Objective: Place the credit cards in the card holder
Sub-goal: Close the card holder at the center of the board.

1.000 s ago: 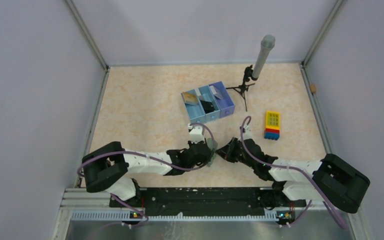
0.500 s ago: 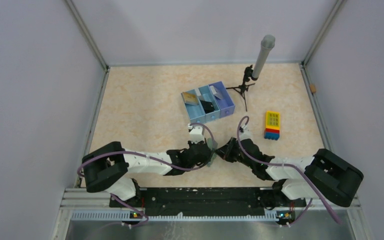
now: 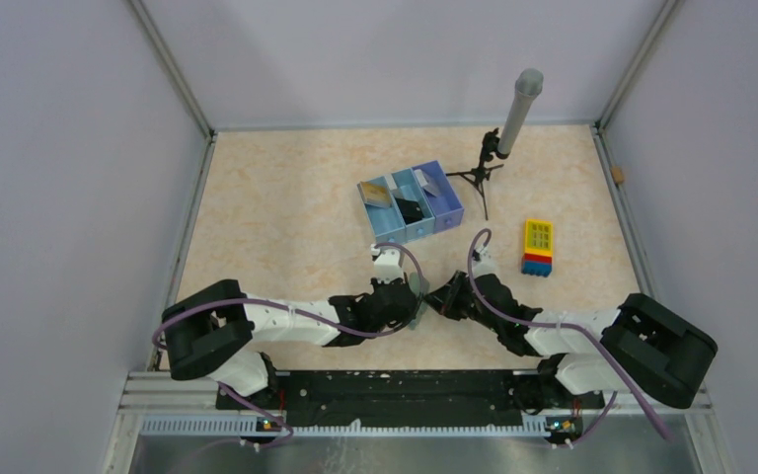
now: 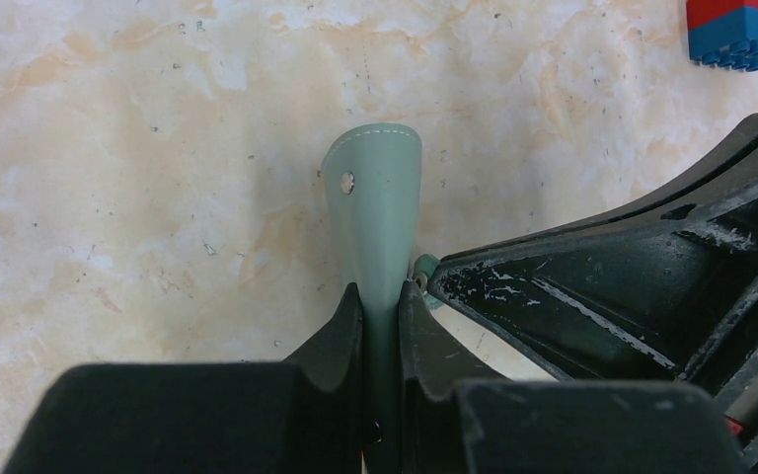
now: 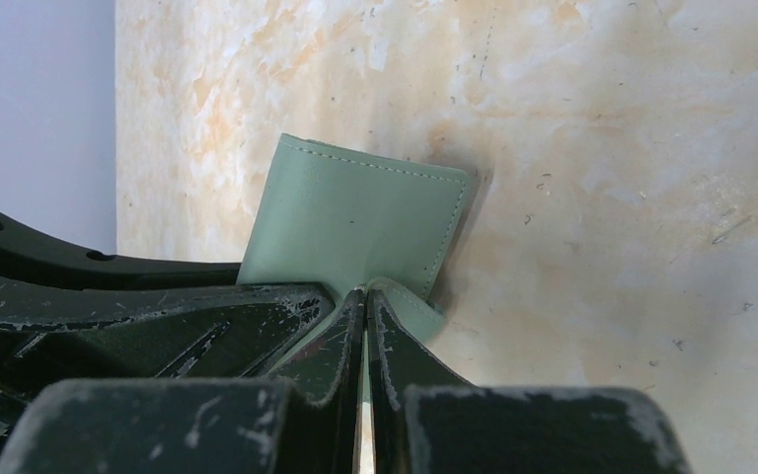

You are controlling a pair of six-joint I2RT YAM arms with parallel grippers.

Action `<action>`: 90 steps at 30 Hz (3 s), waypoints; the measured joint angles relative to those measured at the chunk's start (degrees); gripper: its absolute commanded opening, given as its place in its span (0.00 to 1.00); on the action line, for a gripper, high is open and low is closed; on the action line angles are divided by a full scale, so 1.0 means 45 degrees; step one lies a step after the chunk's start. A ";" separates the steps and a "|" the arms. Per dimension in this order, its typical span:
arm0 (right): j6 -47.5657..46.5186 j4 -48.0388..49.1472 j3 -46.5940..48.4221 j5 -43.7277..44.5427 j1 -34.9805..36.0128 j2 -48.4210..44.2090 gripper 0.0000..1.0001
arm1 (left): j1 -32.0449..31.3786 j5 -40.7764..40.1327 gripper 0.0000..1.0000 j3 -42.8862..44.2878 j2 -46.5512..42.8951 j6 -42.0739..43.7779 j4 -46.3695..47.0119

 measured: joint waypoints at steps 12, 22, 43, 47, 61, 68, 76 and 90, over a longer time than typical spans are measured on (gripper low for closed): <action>-0.0092 0.0311 0.0000 -0.0063 0.0000 0.0117 0.00 | 0.0000 -0.0010 0.00 0.0000 0.0015 0.0000 0.0000; -0.0087 0.0981 0.0000 -0.0078 -0.0010 0.0772 0.00 | 0.0005 -0.0044 0.00 0.0005 0.0015 -0.0005 -0.0034; 0.0894 0.2205 -0.0005 -0.0146 -0.0068 0.1700 0.00 | 0.0015 -0.0063 0.00 0.0000 0.0015 -0.0019 -0.0083; 0.1375 0.2263 -0.0005 0.0199 0.0121 0.1783 0.00 | 0.0015 -0.0102 0.00 0.0000 0.0015 -0.0097 -0.0121; 0.4065 0.2924 -0.0670 0.3342 0.1749 0.1953 0.00 | 0.0010 -0.0087 0.00 -0.0019 0.0010 -0.0151 -0.0107; 0.4643 0.4755 -0.0665 0.3696 0.1875 0.3429 0.00 | 0.0044 -0.0175 0.00 -0.0092 -0.0015 -0.0272 -0.0131; 0.5537 0.4357 -0.0578 0.5464 0.2856 0.3400 0.00 | 0.0044 -0.0228 0.00 -0.0092 -0.0034 -0.0345 -0.0155; 0.7315 0.4711 -0.0369 0.7169 0.3721 0.4294 0.00 | 0.0053 -0.0350 0.00 -0.0092 -0.0034 -0.1025 -0.0369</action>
